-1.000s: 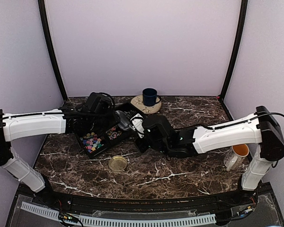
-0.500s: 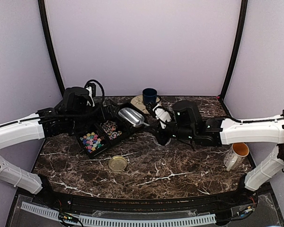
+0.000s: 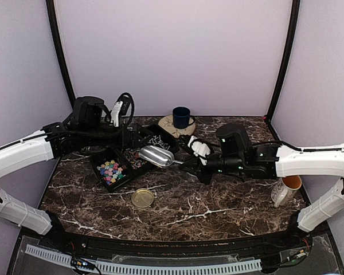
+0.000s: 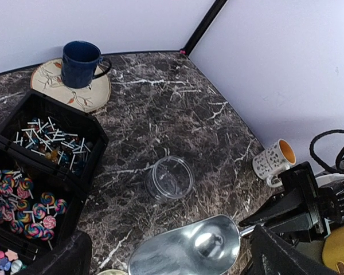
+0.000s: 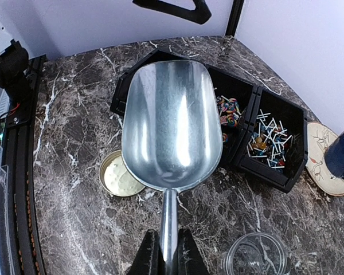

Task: Pack the candies
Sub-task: Pass from the right arm to the left

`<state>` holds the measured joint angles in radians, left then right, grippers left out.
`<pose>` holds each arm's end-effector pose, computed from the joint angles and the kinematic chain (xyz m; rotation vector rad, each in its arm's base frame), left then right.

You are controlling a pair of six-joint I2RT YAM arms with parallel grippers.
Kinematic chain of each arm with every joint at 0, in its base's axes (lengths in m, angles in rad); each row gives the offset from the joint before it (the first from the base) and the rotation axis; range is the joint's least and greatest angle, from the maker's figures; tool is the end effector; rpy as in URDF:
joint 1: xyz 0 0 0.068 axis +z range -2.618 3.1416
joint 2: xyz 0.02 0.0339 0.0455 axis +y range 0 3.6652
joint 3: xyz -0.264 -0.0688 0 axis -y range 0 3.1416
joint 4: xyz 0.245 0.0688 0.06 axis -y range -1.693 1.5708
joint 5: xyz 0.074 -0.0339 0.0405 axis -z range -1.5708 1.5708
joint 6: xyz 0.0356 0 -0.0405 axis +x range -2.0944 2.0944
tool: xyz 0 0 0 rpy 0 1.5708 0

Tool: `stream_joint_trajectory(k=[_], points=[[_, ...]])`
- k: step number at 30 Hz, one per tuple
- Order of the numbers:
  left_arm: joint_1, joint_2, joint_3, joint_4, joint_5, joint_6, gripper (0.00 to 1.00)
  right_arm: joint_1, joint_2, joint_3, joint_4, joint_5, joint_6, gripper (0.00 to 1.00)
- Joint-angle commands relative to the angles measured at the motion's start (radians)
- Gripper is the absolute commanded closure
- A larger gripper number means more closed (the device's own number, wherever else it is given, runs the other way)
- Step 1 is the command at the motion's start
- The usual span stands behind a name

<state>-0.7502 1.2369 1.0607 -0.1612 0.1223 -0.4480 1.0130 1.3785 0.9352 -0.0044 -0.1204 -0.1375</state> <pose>0.2080 -0.1998 0.3429 0.3897 1.9785 -0.9072 0.1632 0.2697 0.2744 -1.1977 1.7022 0.6682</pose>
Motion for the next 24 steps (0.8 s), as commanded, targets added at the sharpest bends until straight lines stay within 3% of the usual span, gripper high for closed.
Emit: stream_joint_trajectory(k=[1, 11, 24], points=[[0.05, 0.012, 0.029, -0.074, 0.237, 0.02, 0.01, -0.007, -0.043, -0.026, 0.009, -0.039, -0.069, 1.0], [0.057, 0.053, -0.002, -0.113, 0.371, 0.023, 0.06, -0.001, -0.077, -0.053, 0.039, -0.008, -0.089, 1.0], [0.06, 0.126, -0.012, -0.064, 0.442, 0.001, 0.34, 0.024, -0.069, -0.055, 0.037, 0.028, -0.096, 1.0]])
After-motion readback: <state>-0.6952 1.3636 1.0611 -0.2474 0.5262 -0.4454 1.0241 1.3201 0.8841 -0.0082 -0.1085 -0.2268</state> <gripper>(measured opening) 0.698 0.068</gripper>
